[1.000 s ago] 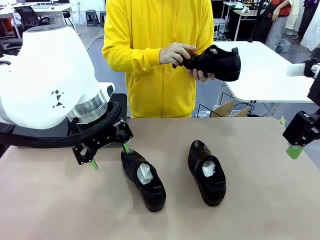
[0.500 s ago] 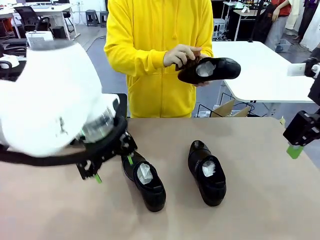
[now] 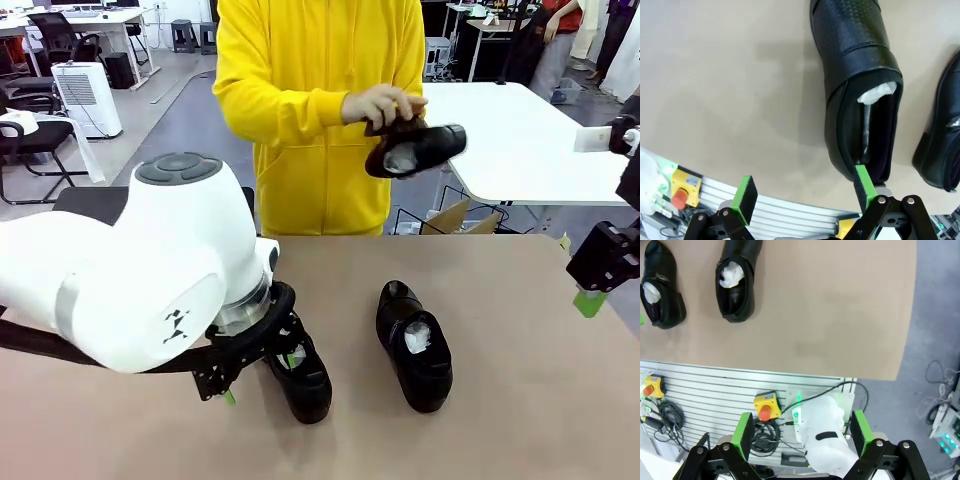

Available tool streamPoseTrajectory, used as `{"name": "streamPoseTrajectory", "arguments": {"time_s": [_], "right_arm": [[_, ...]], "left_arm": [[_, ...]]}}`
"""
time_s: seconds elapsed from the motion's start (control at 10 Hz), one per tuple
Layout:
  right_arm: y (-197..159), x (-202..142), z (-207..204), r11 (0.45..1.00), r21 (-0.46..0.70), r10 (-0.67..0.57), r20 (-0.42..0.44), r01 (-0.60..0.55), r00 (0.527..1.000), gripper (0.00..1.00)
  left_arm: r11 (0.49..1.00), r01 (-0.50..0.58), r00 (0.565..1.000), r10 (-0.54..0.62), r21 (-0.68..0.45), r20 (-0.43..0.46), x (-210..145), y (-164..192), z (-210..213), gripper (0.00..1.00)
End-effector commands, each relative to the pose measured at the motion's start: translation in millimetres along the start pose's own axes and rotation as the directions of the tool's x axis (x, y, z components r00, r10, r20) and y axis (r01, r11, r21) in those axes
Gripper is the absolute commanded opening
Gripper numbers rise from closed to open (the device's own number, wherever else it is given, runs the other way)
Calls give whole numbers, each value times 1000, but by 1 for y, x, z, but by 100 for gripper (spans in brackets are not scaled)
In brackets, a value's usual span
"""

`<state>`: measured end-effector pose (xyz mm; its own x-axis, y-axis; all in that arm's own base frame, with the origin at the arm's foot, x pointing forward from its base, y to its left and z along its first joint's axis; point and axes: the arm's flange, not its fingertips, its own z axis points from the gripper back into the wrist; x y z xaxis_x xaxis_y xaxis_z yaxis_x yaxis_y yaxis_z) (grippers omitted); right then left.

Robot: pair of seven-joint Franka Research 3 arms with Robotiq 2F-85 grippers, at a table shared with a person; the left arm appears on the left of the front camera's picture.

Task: Organize the shoes by placing them on the stand.
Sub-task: Place the Shoe from the middle of the table onto the Shoes Stand.

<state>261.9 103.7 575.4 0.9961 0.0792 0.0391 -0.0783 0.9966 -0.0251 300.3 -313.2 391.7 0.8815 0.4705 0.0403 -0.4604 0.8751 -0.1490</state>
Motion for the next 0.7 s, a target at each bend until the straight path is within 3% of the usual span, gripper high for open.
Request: {"name": "streamPoseTrajectory", "arguments": {"time_s": [0.0, 0.6], "right_arm": [[0, 3, 1, 1000, 12, 2, 12, -2, 1000, 100], [0, 3, 1, 1000, 12, 2, 12, -2, 1000, 100]], "left_arm": [[1000, -21, 999, 20, 19, 34, 11, -13, -10, 100], [999, -22, 999, 23, 45, -37, 35, -19, -48, 100]]}}
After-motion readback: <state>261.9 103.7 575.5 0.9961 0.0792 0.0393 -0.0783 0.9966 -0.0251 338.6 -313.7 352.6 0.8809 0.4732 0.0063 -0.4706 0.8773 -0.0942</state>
